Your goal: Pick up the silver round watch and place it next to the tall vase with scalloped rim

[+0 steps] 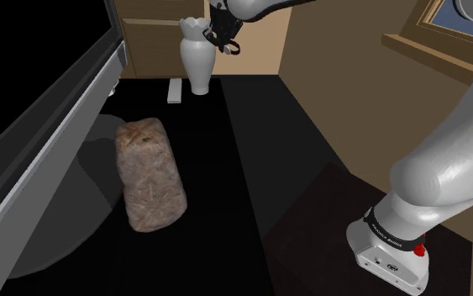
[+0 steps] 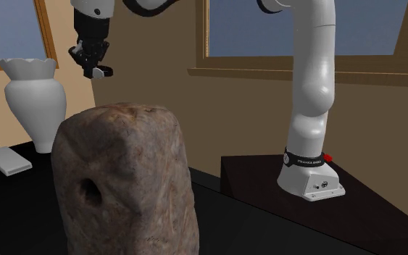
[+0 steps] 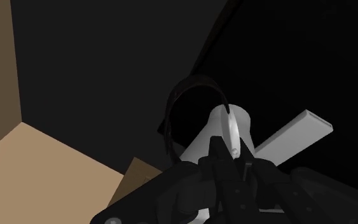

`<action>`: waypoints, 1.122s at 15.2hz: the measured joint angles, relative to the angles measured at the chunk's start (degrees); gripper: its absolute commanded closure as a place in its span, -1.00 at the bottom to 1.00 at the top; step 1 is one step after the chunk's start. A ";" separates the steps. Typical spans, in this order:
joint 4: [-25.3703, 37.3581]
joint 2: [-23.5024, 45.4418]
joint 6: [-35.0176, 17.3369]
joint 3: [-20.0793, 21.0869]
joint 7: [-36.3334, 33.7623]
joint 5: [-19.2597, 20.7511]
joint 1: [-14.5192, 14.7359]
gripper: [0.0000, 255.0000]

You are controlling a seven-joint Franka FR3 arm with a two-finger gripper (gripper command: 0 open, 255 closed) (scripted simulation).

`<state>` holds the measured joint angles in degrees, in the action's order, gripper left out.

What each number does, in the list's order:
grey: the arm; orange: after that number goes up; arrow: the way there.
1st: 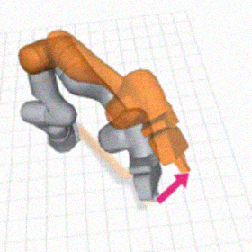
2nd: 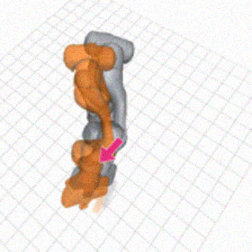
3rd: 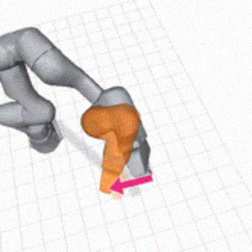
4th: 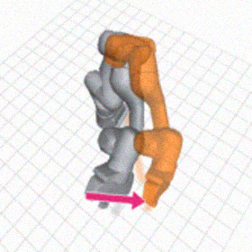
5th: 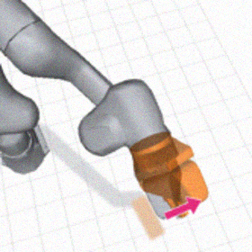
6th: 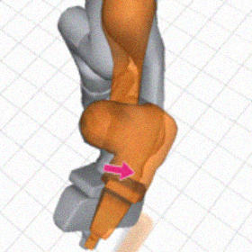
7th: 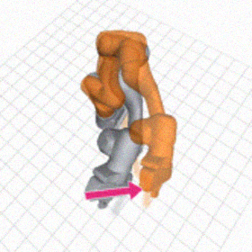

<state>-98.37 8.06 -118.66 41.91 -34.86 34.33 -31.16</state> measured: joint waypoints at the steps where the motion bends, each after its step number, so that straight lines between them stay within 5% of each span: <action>1: -0.61 0.01 -0.49 -0.01 -0.42 0.20 0.03 1.00; 17: -8.82 3.20 -9.32 -1.49 -7.61 6.46 0.39 1.00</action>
<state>-107.19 11.26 -127.99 40.41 -42.47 40.78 -30.77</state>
